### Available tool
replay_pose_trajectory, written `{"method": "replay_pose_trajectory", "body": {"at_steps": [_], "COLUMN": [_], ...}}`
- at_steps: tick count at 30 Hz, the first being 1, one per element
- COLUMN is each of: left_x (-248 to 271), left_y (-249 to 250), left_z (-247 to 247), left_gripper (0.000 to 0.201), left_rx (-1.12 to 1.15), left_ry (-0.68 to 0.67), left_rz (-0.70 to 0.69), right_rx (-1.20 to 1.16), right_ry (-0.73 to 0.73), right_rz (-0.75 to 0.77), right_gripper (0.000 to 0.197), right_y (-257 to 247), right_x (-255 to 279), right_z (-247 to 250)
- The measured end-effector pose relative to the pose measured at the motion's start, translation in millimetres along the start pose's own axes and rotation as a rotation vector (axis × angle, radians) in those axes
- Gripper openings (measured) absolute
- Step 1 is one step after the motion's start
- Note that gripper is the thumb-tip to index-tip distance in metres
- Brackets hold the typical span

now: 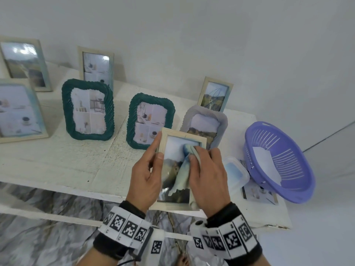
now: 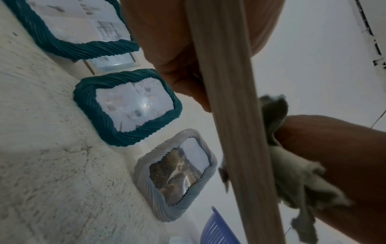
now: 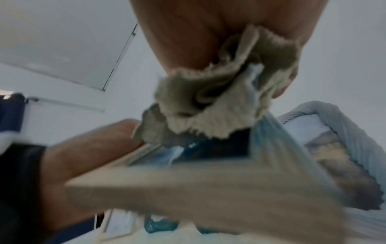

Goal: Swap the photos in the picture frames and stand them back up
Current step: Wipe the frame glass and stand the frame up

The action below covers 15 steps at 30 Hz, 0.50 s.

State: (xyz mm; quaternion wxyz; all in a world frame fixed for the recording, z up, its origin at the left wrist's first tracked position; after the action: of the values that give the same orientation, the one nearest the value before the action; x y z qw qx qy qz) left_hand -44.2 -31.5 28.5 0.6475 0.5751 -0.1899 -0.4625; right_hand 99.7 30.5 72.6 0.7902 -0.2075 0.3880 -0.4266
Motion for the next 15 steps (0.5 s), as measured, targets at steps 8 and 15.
{"method": "replay_pose_trajectory", "body": {"at_steps": [8,15], "left_x": [-1.3,-5.4], "left_y": [2.3,0.9], "left_z": [1.9,7.1], "left_gripper": [0.044,0.044], "left_rx": [-0.065,-0.072], "left_ry": [0.017,0.050], "left_rz": [-0.022,0.002], "right_rx": [0.008,-0.054], "right_ry": [-0.096,-0.081], "right_rz": [-0.058,-0.040], "right_gripper": [0.030,0.026], "right_y": [4.4,2.5], "right_x": [21.3,27.5], "right_z": [-11.3,-13.7]}}
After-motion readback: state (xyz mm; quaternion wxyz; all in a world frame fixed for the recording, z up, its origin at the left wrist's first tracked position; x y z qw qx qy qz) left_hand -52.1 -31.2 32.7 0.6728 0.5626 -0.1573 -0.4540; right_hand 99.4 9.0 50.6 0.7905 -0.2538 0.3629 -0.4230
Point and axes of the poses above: each hand's wrist, its own x-axis away from the middle knuckle, its own z-axis out of the back of the hand, y = z × x, the point moved 8 cm from there along -x, towards the middle knuckle, and after that the axes turned 15 degrees about -x, right-handed, at the moved point
